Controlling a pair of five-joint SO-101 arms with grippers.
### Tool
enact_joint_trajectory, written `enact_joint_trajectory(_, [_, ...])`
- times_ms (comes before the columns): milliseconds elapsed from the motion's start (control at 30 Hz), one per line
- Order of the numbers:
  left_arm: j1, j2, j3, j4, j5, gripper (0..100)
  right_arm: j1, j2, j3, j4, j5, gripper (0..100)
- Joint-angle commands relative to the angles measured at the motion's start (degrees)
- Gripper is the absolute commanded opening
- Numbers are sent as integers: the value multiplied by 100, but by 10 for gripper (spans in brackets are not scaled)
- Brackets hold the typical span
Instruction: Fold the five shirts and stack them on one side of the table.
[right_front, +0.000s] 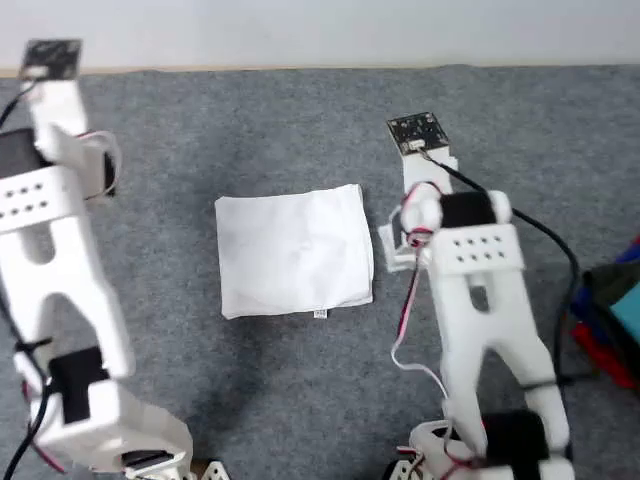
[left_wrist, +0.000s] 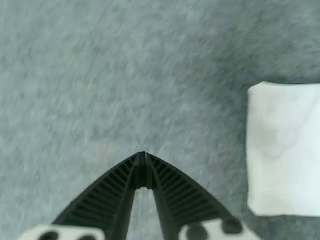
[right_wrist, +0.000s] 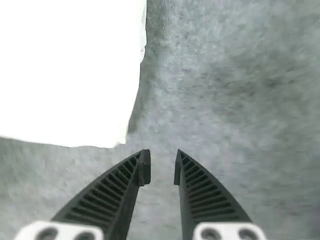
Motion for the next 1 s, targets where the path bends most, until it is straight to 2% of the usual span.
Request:
enact_joint_trajectory(0, [-352,-703,514,123,-211,3,-374,629,-651,-127,-1213,109])
enact_joint_trajectory(100, [-598,-993,1015,123,-343,3,-602,1297,-1169,-119,-1741,188])
enact_joint_trajectory(233, [-888,-1327,1543,123,-457,3,-813,2149,-2066,-22,-2013,291])
enact_joint_trajectory(500, [-1556,-2022,2220,-44,-905,3,-884,3934,-4290,734,-2048,275])
enact_joint_trajectory(633, [-1662,-2347,2440,-44,-1073,3,-927,4664,-5169,1051,-2048,275])
enact_joint_trajectory(967, [-1705,-2655,2967,-44,-1099,3,-1007,5727,-6075,1297,-2022,275])
